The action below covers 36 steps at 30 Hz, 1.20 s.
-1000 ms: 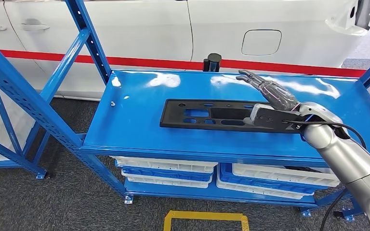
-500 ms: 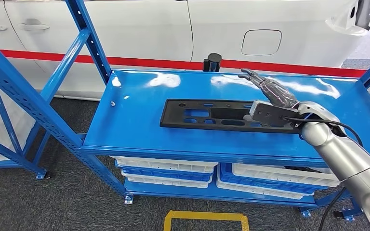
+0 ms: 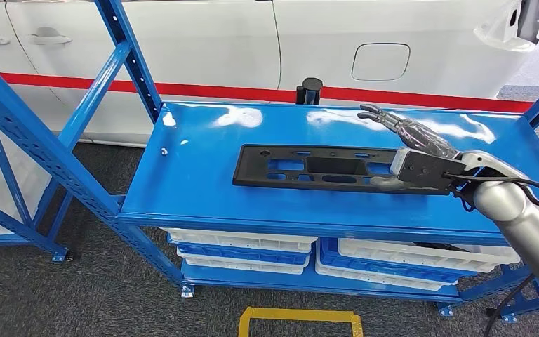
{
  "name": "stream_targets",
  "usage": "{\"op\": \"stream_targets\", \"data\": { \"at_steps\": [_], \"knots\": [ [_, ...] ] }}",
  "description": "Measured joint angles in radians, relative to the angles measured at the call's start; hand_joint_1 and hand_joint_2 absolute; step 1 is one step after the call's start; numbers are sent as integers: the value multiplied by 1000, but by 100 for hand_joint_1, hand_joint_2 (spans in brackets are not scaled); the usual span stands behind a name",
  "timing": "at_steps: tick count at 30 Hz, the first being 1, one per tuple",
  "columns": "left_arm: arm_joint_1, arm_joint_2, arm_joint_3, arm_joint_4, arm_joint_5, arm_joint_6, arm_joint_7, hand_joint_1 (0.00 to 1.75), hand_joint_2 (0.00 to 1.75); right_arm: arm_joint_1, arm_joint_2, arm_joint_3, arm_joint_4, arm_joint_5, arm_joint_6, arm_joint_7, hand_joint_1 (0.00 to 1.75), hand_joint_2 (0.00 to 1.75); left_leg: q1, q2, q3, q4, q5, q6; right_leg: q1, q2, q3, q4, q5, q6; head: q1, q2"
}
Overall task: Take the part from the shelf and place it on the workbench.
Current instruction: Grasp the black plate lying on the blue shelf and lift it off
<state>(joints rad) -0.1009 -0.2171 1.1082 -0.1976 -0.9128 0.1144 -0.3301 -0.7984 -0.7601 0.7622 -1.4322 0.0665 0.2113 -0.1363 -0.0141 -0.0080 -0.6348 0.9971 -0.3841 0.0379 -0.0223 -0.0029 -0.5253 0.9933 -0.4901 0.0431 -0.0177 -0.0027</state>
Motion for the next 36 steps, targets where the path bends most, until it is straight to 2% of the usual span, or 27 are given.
{"op": "stream_targets", "data": {
  "at_steps": [4, 11, 25, 36],
  "knots": [
    [0, 0, 0, 0, -5, -2, -3, 0, 0, 29, -26, 1, -29, -5, -1, 1, 0, 175, 0, 0, 0, 0, 0, 0, 0, 0, 0, 0, 0, 0, 0, 0],
    [0, 0, 0, 0, -8, -3, -3, 0, 0, 83, -42, 3, -52, -4, -6, -1, 0, 175, 0, 0, 0, 0, 0, 0, 0, 0, 0, 0, 0, 0, 0, 0],
    [-1, 0, 0, 0, -16, -2, 4, 0, 0, 89, -62, 54, -62, -69, 89, 28, 0, 175, 0, 0, 0, 0, 0, 0, 0, 0, 0, 0, 0, 0, 0, 0],
    [-1, 0, 0, 0, -18, -1, 5, 0, 0, 65, -26, 133, 64, -62, 88, 25, 0, 175, 0, 0, 0, 0, 0, 0, 0, 0, 1, 0, 0, 0, 0, 0]
  ]
}}
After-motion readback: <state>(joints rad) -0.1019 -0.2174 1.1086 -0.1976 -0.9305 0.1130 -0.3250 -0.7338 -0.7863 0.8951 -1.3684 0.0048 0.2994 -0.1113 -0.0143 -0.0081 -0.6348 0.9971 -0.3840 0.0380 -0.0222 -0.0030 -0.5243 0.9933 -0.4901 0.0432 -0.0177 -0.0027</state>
